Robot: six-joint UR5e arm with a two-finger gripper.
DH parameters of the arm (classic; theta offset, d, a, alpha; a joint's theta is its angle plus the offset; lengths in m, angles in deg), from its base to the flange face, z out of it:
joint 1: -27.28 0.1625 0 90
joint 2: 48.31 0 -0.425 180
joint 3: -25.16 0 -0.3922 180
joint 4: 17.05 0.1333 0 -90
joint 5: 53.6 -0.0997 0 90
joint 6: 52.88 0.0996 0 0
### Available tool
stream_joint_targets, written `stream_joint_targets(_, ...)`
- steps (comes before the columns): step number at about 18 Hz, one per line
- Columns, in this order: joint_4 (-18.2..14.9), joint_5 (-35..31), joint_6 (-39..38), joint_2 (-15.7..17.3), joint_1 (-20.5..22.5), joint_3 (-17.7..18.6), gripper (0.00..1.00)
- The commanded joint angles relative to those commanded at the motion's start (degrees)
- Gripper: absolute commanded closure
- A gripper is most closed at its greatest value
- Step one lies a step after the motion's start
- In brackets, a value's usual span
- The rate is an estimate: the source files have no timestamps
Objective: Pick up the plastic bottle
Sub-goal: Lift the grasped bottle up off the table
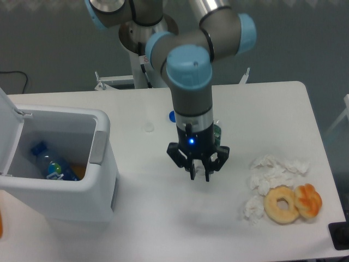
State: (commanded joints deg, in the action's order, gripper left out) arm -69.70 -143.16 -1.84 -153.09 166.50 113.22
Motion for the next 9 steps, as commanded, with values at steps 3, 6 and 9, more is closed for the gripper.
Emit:
stream_joint_targets(3,-1.4,0.0,1.2,1.0,0.3,0.2,0.75)
stream_joint_targets(6,-5.9,0.0,10.0,2.5,1.5,0.3,0.76)
stream_joint_targets(9,-9.3,0.0,12.1,3.8,2.5,0.4,0.76)
